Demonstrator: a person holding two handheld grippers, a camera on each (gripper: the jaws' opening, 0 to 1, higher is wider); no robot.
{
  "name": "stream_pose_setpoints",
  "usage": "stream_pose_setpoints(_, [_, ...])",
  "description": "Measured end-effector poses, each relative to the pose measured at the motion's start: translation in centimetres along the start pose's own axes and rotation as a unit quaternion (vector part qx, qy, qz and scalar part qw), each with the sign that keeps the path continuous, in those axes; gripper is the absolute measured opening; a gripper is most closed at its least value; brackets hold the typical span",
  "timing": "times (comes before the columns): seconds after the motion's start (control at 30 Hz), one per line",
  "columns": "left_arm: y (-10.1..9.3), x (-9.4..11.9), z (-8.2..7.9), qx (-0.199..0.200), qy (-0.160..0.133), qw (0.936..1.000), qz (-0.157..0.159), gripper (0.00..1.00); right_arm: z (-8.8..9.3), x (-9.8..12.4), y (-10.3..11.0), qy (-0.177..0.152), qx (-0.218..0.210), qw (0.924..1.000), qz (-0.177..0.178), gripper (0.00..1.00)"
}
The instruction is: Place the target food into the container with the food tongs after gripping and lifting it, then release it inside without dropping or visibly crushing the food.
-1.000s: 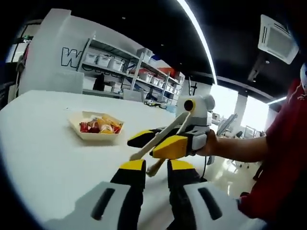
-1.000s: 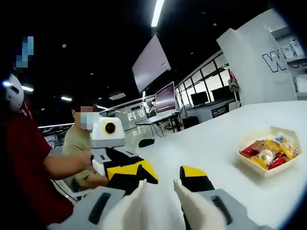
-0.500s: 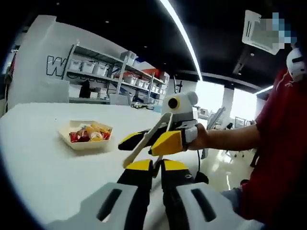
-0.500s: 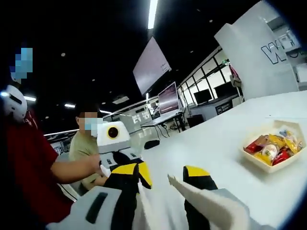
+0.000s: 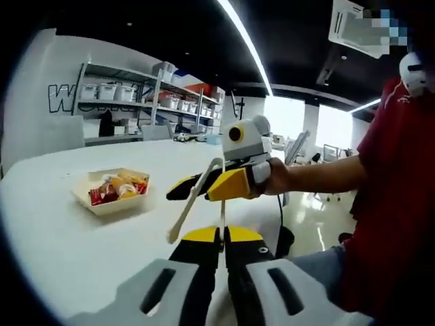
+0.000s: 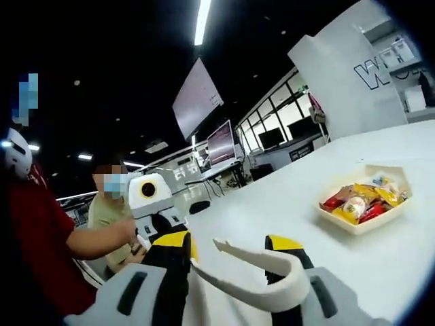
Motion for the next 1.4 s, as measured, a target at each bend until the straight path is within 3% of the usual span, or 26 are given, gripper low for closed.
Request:
stream_pose_setpoints(0.23, [0.4,-1.0,0.9,0.007,0.021,0.9997,0.008,0.02,1.2,1.5,-1.0,-0.003,-0.013,0.9993,0.036,0.45])
stream_pose_setpoints(0.5, [1.1,-1.4,2.4,0.032,0.043,0.9986,0.005,0.02,1.8,3.2,-2.1,-0.008,-0.025,0.9972,0.071,0.3])
stream_pose_setpoints(0.67, [1.2,-1.7,3.0,0.025,0.057,0.998,0.005,0.02,2.9,3.3,-2.3,0.006,-0.047,0.9951,0.087,0.3])
stream_pose_setpoints(0.8, [2.2,-1.8,3.4,0.02,0.079,0.9964,-0.023,0.04,3.5,3.2,-2.0,0.034,-0.03,0.9925,0.114,0.3])
stream_pose_setpoints(0.87, [2.5,-2.0,3.7,-0.001,0.109,0.9932,-0.041,0.05,4.0,3.1,-2.1,0.069,-0.007,0.9892,0.129,0.3])
stream_pose_setpoints(0.93, [2.6,-2.2,3.9,-0.021,0.115,0.9917,-0.055,0.06,4.4,3.0,-2.1,0.094,0.022,0.9849,0.144,0.29])
stream_pose_setpoints(1.0, [2.6,-2.2,4.1,-0.017,0.117,0.9912,-0.06,0.06,4.4,2.9,-2.0,0.095,0.032,0.9841,0.147,0.27])
stream_pose_setpoints(1.1, [3.0,-1.9,4.3,-0.01,0.116,0.9904,-0.075,0.07,4.6,3.7,-2.4,0.118,0.068,0.9769,0.165,0.17])
stream_pose_setpoints(1.23, [3.3,-1.9,4.3,-0.003,0.114,0.9898,-0.086,0.08,4.8,4.0,-2.4,0.104,0.05,0.98,0.162,0.16])
stream_pose_setpoints(1.4, [3.8,-2.4,4.0,-0.009,0.112,0.9867,-0.117,0.1,4.5,4.2,-3.2,0.097,0.06,0.972,0.205,0.29])
Point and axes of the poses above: the point that each gripper's makers call its tool centre point, and the gripper's own axes: x roughly backward along the fingers, y roughly to its left, z roughly out of its underside, the point moved 10 cm from there along x, roughly backward along the fingers, and after that the axes turned 11 degrees about -z, right-handed, at the moved point
